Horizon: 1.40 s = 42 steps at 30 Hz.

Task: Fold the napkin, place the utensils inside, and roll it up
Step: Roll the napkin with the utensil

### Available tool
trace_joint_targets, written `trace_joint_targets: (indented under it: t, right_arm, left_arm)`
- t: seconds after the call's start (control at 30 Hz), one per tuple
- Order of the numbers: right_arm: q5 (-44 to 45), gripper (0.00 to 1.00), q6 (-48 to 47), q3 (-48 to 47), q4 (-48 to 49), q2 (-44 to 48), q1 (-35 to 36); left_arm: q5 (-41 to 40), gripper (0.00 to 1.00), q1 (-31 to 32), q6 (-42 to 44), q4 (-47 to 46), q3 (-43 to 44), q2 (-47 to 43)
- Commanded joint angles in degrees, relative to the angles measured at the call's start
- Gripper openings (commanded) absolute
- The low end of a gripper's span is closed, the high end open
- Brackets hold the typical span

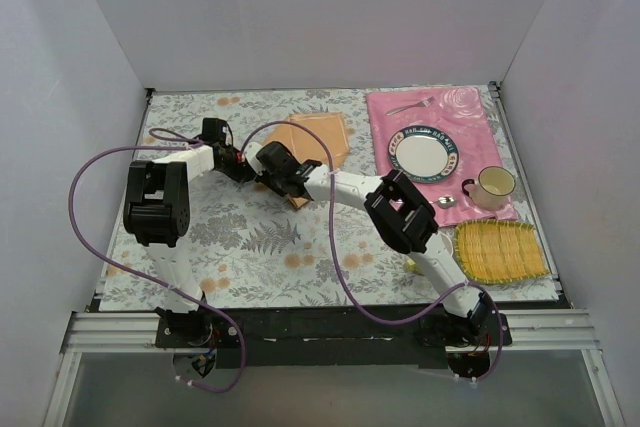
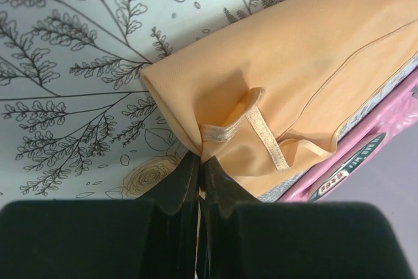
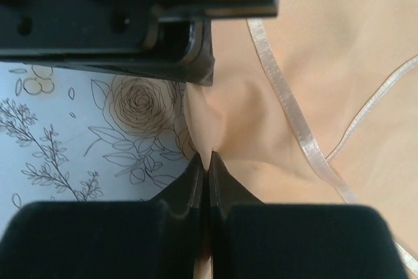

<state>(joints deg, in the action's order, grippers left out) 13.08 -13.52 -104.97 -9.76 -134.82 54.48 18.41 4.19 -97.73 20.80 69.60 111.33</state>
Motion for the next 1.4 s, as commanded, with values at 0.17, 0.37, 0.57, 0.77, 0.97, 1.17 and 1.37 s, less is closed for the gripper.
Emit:
trace_joint_targets:
  t: [0.17,0.37,0.57,0.77,0.97,1.17,1.37]
  right_arm:
    - [-19.8,0.01,13.0,-7.6,-7.5,-2.4,-5.2]
    - [-42.4,0.01,23.9,-4.7,-2.6,-3.1,-12.9]
    - [-62.2,0.01,41.6,-2.1,9.2,-9.2,-19.2]
    - [-70.0,0.01,60.7,6.3,29.0,-11.2,-22.0]
    - [-71.8,0.01,67.9,9.0,39.1,-11.9,-22.9]
    - [-71.2,0.01,68.8,9.8,39.9,-11.6,-23.7]
    - [-69.2,0.01,65.2,8.4,32.4,-11.3,-23.7]
  left_arm:
    - [-2.1,0.40,-0.2,13.3,-3.1,2.4,-7.2]
    - [-3.2,0.51,-0.1,15.2,-7.9,-1.5,-13.1]
    - [-0.8,0.49,0.0,13.4,-12.0,-7.3,-17.5]
    - [3.2,0.45,1.7,11.9,-14.5,-8.1,-13.5]
    - [8.6,0.27,2.4,8.7,-19.6,-7.2,-7.7]
    - [10.9,0.15,2.6,5.8,-22.6,-6.9,-3.8]
    - [10.7,0.14,2.7,4.3,-25.4,-6.4,-1.1]
